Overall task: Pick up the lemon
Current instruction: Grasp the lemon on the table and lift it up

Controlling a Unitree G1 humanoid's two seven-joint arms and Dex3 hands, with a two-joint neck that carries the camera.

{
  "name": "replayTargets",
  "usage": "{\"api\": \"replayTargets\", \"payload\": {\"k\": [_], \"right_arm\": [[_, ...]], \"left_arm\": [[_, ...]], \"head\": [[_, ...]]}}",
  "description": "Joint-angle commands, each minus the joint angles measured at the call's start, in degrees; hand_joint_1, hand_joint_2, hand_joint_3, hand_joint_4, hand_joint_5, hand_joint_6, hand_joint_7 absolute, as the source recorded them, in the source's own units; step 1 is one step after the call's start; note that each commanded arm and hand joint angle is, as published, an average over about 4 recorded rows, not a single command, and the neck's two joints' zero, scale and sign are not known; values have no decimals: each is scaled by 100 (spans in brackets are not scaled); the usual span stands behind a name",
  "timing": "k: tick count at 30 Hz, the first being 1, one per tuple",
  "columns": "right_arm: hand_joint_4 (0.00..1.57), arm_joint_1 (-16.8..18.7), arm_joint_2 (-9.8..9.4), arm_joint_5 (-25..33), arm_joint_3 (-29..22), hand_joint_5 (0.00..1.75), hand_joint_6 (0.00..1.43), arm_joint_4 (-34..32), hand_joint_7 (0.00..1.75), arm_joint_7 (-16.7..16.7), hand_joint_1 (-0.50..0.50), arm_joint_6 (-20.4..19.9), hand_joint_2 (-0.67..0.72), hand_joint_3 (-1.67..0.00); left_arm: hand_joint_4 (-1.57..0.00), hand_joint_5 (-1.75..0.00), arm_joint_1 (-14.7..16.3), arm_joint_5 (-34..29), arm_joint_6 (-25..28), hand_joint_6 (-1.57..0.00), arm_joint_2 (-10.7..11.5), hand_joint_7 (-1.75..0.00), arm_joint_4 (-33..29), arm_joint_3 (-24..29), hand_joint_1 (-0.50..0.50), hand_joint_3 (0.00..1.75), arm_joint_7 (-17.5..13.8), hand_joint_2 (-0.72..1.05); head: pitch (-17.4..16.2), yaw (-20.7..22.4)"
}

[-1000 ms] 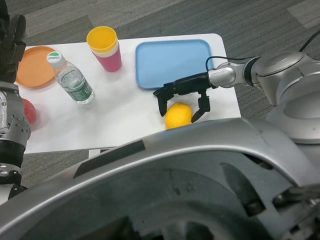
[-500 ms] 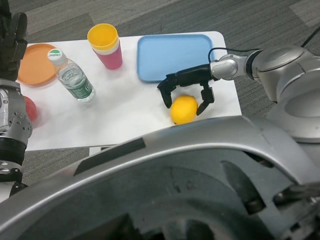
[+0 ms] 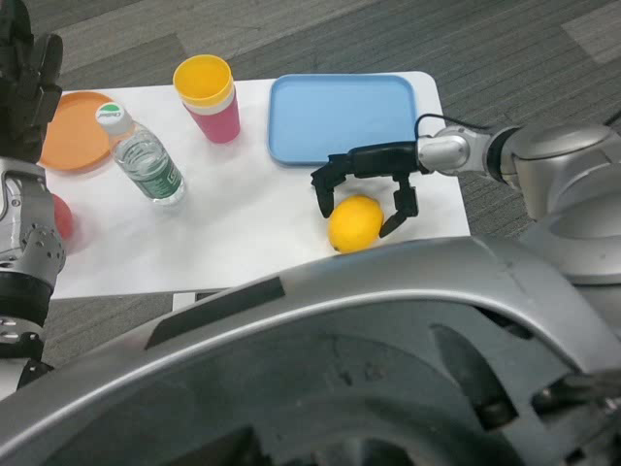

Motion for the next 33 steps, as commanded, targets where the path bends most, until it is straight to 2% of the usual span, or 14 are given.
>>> {"api": "replayTargets", "payload": {"k": [1,8,12,15,18,22,27,29,31,33], "right_arm": [[31,338,-88,-41,-372,78,114,-215,161,60,-12,-150,-22,-143],[31,591,-75,-72,-823,73,114,-434,161,60,-12,-337,-19,-139],[31,652,-70,-103,-1029,78,114,-566,161,60,-12,-398,-18,-137],[31,698,-59,-131,-1313,78,114,-696,161,52,-12,-444,-16,-139],[31,744,-48,-151,-1631,78,112,-839,161,38,-12,-486,-18,-137],[31,837,-35,-208,-2185,78,111,-1089,161,-67,-12,-543,-16,-141],[36,947,31,-111,-3051,78,113,-1261,161,-405,-14,-644,-22,-143],[37,955,145,-59,-3468,78,114,-1234,161,-564,-12,-653,-22,-143],[39,964,343,-10,-4123,78,114,-1177,161,-775,-12,-662,-22,-143],[40,964,488,-81,-4589,75,114,-1138,161,-832,-12,-666,-22,-143]], "left_arm": [[0,-21,-14,-16,-31,0,26,-14,0,28,-46,9,16,105],[0,-21,-16,-16,-44,0,17,-14,0,48,-46,9,16,105],[0,-21,-3,-16,-57,0,4,-14,-4,79,-46,9,16,105],[0,-21,8,-16,-57,0,-20,-14,-4,107,-46,9,16,105],[0,-21,14,-16,-57,0,-40,-14,-4,127,-46,9,16,105],[0,-21,19,-16,-57,0,-71,-14,-22,149,-46,9,21,105],[0,-21,28,-16,-66,0,-154,-14,-31,215,-46,9,43,105],[0,-21,28,-16,-62,0,-207,-14,-35,254,-46,9,47,105],[0,-21,28,-11,-57,0,-295,-14,-26,312,-46,9,52,105],[0,-21,32,-7,-75,0,-356,-14,-9,351,-46,9,52,105]], "head": [[52,-34],[193,-45],[268,-24],[282,-24],[451,-8],[598,24],[1053,18],[1202,-8],[1184,-9],[1503,-70]]}}
